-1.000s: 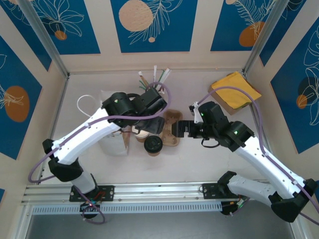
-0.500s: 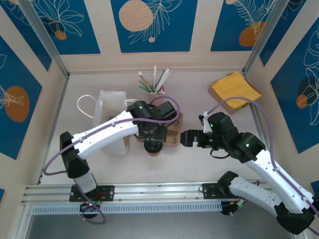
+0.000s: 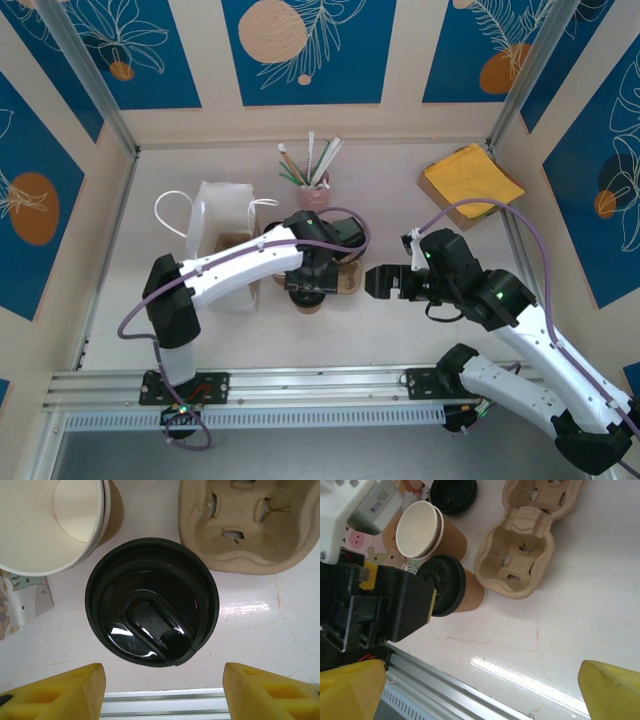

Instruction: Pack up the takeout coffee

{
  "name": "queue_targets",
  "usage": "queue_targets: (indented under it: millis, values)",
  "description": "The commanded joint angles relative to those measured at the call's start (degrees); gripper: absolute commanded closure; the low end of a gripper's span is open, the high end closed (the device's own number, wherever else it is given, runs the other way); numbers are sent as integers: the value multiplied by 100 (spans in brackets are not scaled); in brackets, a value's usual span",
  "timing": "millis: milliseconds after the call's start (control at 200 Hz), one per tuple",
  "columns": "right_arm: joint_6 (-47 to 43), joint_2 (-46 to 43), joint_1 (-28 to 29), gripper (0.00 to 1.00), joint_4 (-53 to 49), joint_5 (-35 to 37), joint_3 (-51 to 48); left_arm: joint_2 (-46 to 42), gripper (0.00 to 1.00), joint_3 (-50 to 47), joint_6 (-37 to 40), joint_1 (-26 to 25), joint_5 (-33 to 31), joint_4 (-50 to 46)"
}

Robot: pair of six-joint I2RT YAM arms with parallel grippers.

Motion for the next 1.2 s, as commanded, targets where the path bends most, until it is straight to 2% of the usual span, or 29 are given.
queue_targets:
  millis: [0, 250, 495, 1195]
  values:
    - [-137, -71, -48, 1, -58, -43, -58, 120, 36, -114, -158, 74, 91, -47]
    - [-181, -72, -161, 1, 20, -140, -139, 167, 32, -244, -145, 228, 183, 69]
    - [-231, -60, -308, 1, 62, -244, -175, 180, 19, -299, -102, 298, 223, 135]
    - [-271, 9, -492, 1, 181, -400, -205, 229, 22, -494, -28, 510, 371, 410]
